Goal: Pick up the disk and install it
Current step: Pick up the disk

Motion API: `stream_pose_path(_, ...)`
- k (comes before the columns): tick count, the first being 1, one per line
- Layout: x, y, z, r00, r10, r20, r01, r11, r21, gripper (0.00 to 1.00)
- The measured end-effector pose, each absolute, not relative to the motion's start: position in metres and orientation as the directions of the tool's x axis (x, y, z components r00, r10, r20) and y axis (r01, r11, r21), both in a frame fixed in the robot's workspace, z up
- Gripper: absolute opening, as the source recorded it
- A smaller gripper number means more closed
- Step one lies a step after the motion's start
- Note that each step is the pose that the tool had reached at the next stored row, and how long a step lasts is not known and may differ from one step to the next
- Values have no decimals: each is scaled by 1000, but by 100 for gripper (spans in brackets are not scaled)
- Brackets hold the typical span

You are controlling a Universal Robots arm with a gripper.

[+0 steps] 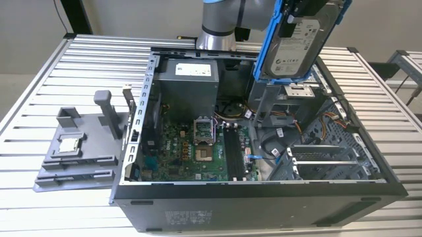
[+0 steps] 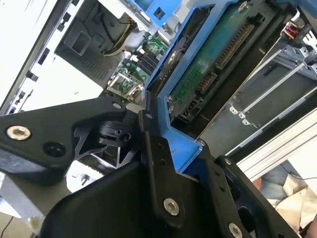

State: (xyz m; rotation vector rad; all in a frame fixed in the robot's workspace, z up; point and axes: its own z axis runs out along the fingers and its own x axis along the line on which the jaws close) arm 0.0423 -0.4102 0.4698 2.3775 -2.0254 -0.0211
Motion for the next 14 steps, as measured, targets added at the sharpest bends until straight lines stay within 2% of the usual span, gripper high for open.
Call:
stream_pose_path(8,44,-411,470,159,-987,2,-987,-159,23,0)
stream_pose_path(14,48,-423,470,159,-987,2,-987,-159,23,0)
